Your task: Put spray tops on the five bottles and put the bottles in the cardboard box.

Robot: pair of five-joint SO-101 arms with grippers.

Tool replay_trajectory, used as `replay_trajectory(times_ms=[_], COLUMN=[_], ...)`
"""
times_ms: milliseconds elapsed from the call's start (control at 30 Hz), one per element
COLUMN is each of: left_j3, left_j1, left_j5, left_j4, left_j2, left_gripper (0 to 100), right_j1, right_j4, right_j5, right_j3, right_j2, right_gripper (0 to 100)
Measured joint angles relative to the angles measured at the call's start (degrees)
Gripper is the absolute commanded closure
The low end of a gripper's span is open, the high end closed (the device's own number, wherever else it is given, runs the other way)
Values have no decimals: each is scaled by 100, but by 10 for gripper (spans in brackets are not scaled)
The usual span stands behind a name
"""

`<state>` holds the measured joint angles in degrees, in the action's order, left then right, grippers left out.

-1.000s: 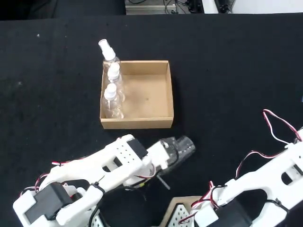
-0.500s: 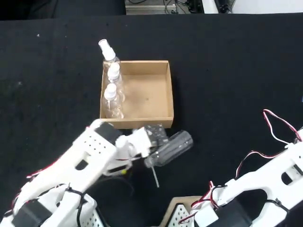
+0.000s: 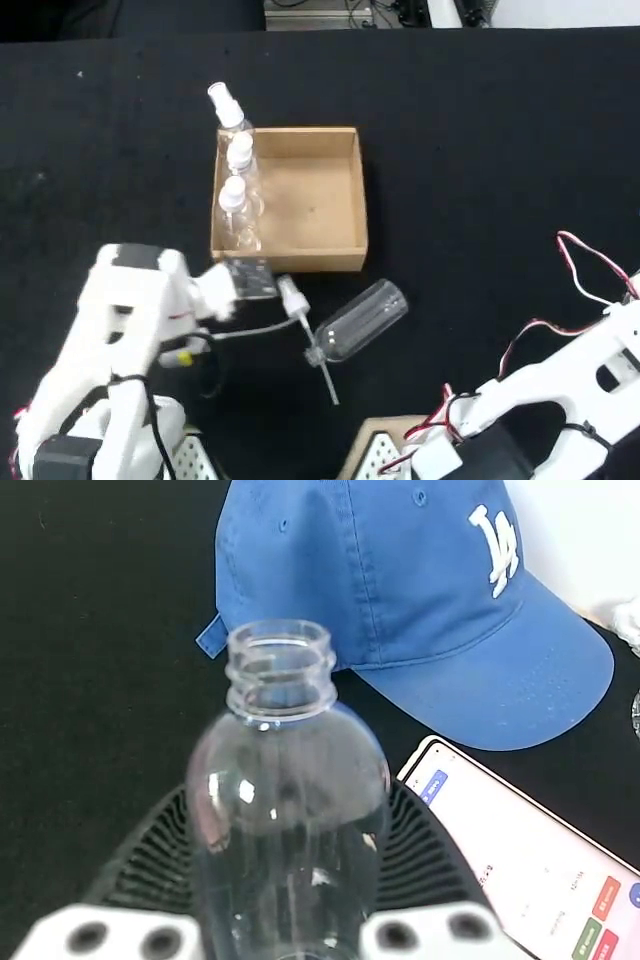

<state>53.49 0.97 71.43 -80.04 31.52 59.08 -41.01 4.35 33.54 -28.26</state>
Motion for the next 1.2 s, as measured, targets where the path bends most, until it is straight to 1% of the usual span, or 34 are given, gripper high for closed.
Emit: replay_trajectory(times_ms=[100,167,333,467,600,700,767,833,933,1000,1133,1200], left_j3=[0,0,0,0,-62,-141,-141,-141,-149,-290,-818,-1073], left_j1=[738,1231,2365,3007,3578,3912,4132,4325,4492,4545,4615,4677], left_j5=[879,1169,1380,1415,1415,1415,1415,1415,1415,1415,1415,1415], left_j4=[0,0,0,0,0,18,202,466,853,958,1002,1002], left_j2=[79,79,79,79,79,79,79,35,-378,-774,-1486,-1705], left_gripper=[895,895,895,895,895,895,895,895,889,838,686,656], right_j1=[0,0,0,-62,-193,-229,-325,-519,-958,-1336,-2048,-2277], right_j4=[0,0,0,-18,-299,-589,-800,-1064,-1415,-1512,-1521,-1521], right_j5=[0,0,0,0,0,9,0,0,0,-35,-44,-44], right_j3=[0,0,0,0,0,0,0,0,255,501,1116,1371], right_j2=[0,0,0,0,0,-35,-220,-563,-1134,-1512,-2251,-2549], right_gripper=[986,986,986,986,986,986,986,986,986,987,987,987])
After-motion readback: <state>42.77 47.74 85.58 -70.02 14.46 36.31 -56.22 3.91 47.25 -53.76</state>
